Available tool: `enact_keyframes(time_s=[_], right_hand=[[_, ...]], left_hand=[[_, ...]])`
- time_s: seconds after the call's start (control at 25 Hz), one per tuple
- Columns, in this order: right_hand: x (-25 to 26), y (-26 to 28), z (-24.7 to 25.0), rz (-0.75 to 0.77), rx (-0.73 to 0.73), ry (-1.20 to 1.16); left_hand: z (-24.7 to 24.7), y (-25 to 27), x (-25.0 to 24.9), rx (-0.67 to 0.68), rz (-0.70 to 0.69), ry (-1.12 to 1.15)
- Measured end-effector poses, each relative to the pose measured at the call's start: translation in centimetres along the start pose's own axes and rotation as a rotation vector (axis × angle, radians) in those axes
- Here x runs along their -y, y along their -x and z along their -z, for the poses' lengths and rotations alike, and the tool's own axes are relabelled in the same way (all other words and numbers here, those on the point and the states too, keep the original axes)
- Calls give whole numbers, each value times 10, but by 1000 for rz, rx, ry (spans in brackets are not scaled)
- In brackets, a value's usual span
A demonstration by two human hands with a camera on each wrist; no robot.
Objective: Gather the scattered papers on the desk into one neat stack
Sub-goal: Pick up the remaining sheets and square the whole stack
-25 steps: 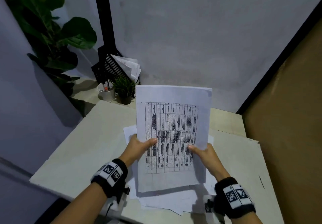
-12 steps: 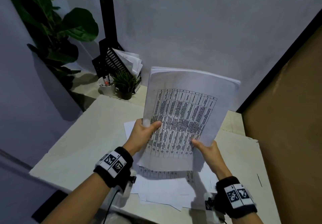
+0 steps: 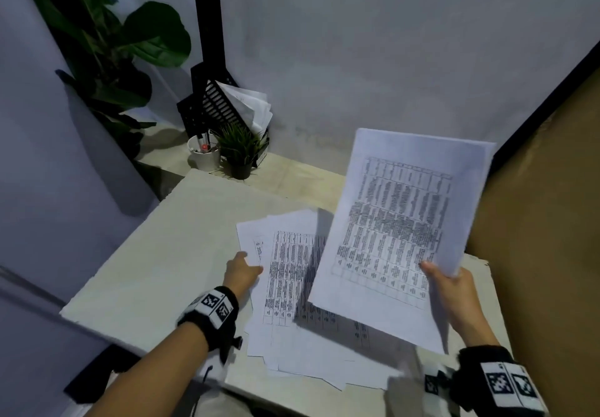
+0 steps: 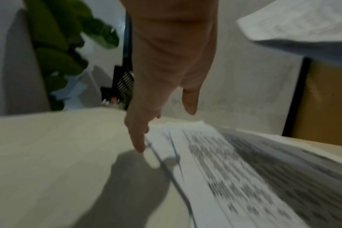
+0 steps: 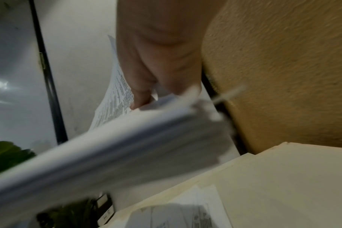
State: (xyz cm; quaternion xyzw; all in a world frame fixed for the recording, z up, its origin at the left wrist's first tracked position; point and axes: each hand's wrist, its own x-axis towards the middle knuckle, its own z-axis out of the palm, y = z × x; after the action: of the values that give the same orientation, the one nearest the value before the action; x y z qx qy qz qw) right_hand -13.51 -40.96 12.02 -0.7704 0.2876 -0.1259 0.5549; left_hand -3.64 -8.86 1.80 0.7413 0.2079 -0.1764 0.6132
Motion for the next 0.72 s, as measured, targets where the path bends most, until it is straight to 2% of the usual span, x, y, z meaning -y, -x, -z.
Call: enact_keyframes(time_s=[0.08,0.2,0.44,0.52,0.6,0.64,0.72], right_hand=[[-8,-3,10,-40,-41,-1],[-17,-3,16,-91,-83,2],[-31,-2,21,-159,-112,-12],[-31,-2,22,-169,-118,-4],[-31,-2,22,-179,-123,-2],[-30,-2,21,-182,-123,-2],[-29,-1,21,-190,-125,6]], left_hand=[[-1,-14,31,-77,117,-117],[-16,-23,46,-171,102,-139],[-41,-33,42,-86,55,-1],[-46,-31,42,40,80,61],[-52,-24,44,155,145,32],[-54,-21,45,162,134,-18],[-50,-16,40,109,0,-102]])
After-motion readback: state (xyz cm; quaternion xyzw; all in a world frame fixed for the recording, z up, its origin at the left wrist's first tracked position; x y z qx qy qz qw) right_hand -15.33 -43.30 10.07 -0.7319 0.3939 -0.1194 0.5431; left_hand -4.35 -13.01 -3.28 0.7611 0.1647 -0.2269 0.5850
